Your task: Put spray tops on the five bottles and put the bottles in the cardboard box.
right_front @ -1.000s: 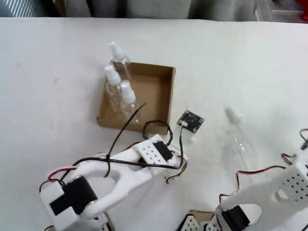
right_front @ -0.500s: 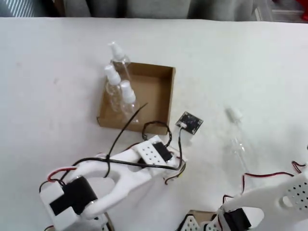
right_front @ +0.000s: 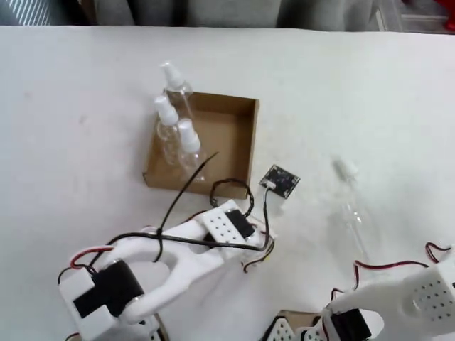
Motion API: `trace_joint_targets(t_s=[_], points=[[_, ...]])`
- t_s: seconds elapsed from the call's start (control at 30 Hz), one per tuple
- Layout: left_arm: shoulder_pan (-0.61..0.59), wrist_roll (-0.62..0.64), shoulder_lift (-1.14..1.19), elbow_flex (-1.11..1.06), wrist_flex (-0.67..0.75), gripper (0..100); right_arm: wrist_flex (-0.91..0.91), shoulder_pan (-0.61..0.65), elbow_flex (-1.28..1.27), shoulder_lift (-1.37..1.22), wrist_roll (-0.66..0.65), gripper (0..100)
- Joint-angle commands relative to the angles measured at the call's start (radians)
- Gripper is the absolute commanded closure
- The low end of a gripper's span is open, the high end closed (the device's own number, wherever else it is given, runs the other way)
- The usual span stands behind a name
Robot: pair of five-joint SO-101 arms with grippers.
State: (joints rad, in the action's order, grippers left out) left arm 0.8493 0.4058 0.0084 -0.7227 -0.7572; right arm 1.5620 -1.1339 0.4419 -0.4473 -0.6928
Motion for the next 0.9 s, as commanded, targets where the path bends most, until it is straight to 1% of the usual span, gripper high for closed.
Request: trace_joint_targets(t_s=[0.0,0.13,0.23,0.4,0.6,0.87], points=[[0.012,-0.011,-0.062,-0.002,0.018,98,0.061,-0.058,0.044,0.074,-0.087,87.4],[0.012,-0.011,-0.062,-0.002,0.017,98,0.093,-0.137,0.044,0.074,-0.172,95.0],[0.012,-0.011,-0.062,-0.002,0.015,98,0.093,-0.202,0.043,0.073,-0.238,98.0],[0.012,-0.011,-0.062,-0.002,0.014,98,0.077,-0.208,-0.040,0.025,-0.356,98.2],[0.012,-0.011,-0.062,-0.002,0.014,98,-0.045,-0.208,-0.058,-0.074,-0.351,98.2],[0.012,-0.011,-0.062,-0.002,0.014,98,-0.068,-0.206,-0.064,-0.108,-0.353,98.2]])
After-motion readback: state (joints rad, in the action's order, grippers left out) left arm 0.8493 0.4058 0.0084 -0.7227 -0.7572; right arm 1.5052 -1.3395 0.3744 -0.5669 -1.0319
